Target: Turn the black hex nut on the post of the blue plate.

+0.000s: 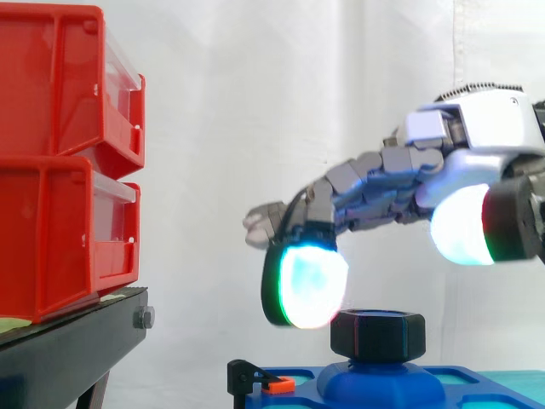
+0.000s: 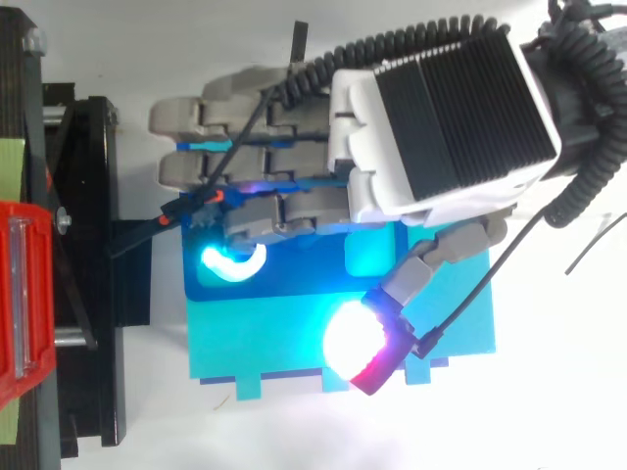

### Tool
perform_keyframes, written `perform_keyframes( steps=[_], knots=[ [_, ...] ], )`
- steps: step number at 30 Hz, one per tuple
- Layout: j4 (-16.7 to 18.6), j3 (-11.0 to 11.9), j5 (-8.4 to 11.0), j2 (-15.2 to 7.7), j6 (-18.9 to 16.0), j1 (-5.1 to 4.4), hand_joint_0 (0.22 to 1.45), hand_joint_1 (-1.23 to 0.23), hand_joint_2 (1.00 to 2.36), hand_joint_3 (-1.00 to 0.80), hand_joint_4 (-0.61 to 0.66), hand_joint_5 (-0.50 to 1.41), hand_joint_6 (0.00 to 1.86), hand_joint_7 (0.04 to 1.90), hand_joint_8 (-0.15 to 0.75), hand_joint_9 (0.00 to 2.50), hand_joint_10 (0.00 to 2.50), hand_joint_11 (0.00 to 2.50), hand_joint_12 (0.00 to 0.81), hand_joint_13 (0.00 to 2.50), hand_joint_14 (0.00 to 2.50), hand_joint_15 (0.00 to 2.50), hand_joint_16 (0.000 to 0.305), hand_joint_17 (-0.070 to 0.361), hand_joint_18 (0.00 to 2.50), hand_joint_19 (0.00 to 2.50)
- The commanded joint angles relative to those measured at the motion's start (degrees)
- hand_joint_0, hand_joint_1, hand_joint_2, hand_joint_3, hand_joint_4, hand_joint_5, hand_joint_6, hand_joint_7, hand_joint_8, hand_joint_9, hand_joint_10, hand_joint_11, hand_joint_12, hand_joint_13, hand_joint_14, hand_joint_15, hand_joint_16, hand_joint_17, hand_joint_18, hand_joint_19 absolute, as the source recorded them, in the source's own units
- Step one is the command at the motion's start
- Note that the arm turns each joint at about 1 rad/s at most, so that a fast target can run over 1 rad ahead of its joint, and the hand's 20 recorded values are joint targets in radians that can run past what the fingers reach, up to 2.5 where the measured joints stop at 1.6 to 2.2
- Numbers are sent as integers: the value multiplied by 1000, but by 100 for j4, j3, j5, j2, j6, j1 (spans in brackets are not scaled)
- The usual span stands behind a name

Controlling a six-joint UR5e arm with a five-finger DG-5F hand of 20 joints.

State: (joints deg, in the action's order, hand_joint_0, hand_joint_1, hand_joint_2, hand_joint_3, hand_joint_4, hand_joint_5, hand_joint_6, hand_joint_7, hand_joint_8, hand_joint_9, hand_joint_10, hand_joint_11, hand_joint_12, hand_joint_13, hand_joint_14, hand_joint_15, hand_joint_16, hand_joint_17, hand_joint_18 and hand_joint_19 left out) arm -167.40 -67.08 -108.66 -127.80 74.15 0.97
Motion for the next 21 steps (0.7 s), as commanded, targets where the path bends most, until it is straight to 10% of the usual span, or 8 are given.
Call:
perform_keyframes(
  steps=[1,7,21],
  knots=[
    [111,-156,11,0,-41,-9,442,-424,1000,-500,230,-212,504,861,255,200,0,0,368,0,0,0,54,122,0,337],
    [638,-358,-59,0,-103,35,443,-421,1000,-500,230,-212,503,861,254,199,0,0,369,0,0,0,54,122,0,348],
    [664,-420,-59,-8,29,61,445,-418,1000,-500,229,-212,504,861,254,200,0,0,368,0,0,0,54,121,0,348]
  ],
)
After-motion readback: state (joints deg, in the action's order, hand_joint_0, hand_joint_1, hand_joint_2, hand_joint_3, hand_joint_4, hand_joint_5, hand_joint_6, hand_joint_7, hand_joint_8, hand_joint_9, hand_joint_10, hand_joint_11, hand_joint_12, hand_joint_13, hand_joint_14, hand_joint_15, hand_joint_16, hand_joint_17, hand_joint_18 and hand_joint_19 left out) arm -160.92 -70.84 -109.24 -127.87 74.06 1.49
